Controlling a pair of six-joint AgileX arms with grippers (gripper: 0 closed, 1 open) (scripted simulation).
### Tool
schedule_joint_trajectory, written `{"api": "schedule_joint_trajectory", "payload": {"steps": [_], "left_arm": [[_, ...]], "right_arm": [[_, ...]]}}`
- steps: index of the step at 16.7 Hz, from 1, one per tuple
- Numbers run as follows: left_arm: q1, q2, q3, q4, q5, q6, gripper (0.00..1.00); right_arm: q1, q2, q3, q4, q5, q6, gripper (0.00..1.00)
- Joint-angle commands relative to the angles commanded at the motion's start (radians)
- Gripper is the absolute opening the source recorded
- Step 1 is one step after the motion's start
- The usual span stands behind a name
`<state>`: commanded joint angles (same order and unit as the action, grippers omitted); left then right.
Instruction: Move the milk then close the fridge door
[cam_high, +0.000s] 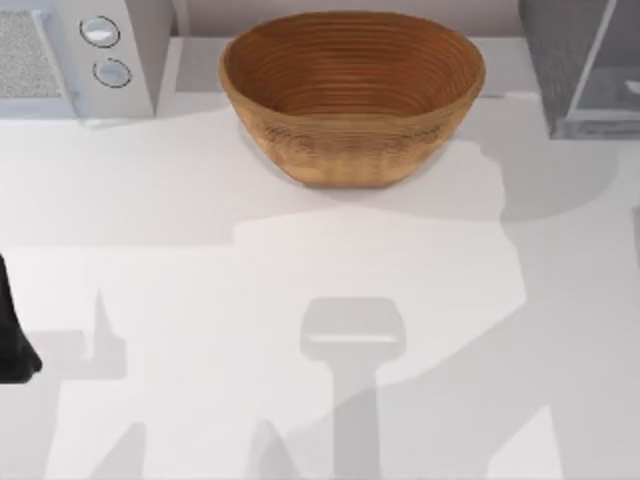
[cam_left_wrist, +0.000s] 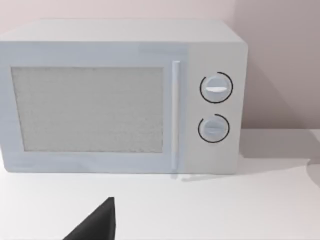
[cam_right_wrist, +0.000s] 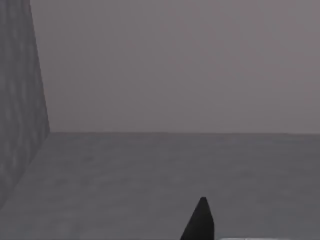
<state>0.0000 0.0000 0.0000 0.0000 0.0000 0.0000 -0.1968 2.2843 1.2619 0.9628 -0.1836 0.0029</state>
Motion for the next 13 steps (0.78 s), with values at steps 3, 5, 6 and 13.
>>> {"api": "schedule_joint_trajectory", "payload": {"steps": [3,5,6,13], "left_arm": [[0.000,0.000,0.000,0.000,0.000,0.000,1.00],[0.000,0.000,0.000,0.000,0.000,0.000,1.00],[0.000,0.000,0.000,0.000,0.000,0.000,1.00],[0.000,0.000,0.000,0.000,0.000,0.000,1.00]], "right_arm": [[-0.004,0.003,0.003,-0.001,-0.001,-0.001,0.00],[-0.005,0.004,0.004,-0.002,-0.002,-0.001,0.00],[-0.005,0.004,0.004,-0.002,-0.002,-0.001,0.00],[-0.005,0.004,0.004,-0.002,-0.002,-0.001,0.45]]}}
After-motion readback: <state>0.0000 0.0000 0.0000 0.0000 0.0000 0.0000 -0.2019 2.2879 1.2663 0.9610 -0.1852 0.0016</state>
